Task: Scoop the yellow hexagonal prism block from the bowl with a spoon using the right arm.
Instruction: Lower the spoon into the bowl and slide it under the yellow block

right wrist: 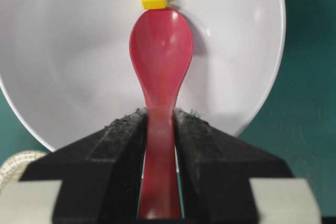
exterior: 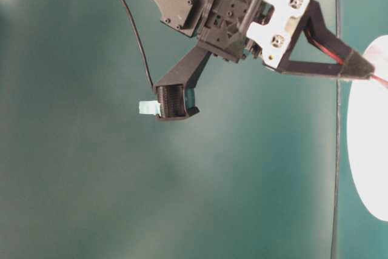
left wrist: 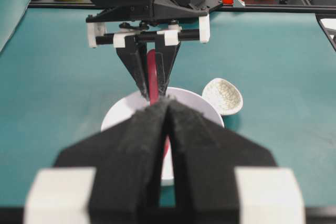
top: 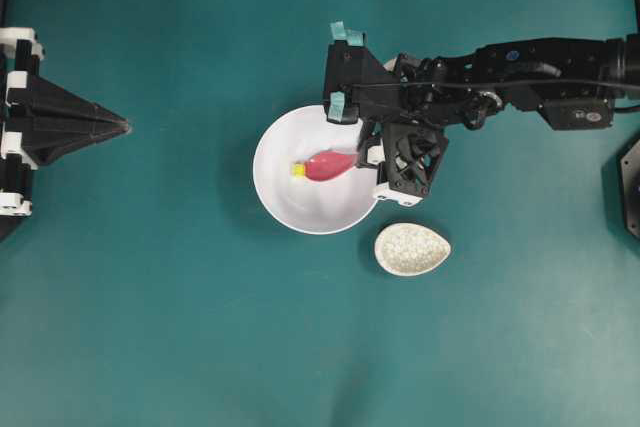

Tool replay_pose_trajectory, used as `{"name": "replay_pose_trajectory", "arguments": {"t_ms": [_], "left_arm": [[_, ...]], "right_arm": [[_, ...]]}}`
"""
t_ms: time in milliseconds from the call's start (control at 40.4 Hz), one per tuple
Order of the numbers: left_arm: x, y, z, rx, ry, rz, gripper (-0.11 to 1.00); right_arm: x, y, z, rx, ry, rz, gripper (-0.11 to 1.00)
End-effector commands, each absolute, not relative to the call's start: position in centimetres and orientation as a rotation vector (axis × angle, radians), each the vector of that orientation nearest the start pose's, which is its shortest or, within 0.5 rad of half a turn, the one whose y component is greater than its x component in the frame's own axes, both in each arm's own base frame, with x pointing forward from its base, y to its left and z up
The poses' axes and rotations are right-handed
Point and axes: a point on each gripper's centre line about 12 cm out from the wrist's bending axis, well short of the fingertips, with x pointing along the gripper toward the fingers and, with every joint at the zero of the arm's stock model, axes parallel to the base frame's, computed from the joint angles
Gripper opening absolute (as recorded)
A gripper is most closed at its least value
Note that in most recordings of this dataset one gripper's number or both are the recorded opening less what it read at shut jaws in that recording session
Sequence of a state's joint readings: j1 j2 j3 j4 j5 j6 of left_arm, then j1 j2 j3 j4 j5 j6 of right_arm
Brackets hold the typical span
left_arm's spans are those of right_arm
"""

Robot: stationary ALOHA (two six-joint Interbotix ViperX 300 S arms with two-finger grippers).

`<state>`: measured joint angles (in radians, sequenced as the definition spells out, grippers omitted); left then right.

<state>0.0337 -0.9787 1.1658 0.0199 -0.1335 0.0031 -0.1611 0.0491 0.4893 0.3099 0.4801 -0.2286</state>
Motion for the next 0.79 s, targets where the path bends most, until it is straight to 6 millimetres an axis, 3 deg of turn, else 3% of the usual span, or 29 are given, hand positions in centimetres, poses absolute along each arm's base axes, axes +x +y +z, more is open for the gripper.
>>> {"name": "replay_pose_trajectory", "arguments": {"t_ms": [0, 767], "left_arm": [[19.91, 0.67, 29.33, 0.025, 0.023, 0.032, 0.0], [19.74, 0.66, 29.49, 0.024, 0.02, 0.032, 0.0]], "right_arm": [[39.95, -4.64, 18.53, 0.19, 0.938, -0.041, 0.25], [40.35, -4.21, 17.83, 0.199, 0.936, -0.039, 0.25]]}}
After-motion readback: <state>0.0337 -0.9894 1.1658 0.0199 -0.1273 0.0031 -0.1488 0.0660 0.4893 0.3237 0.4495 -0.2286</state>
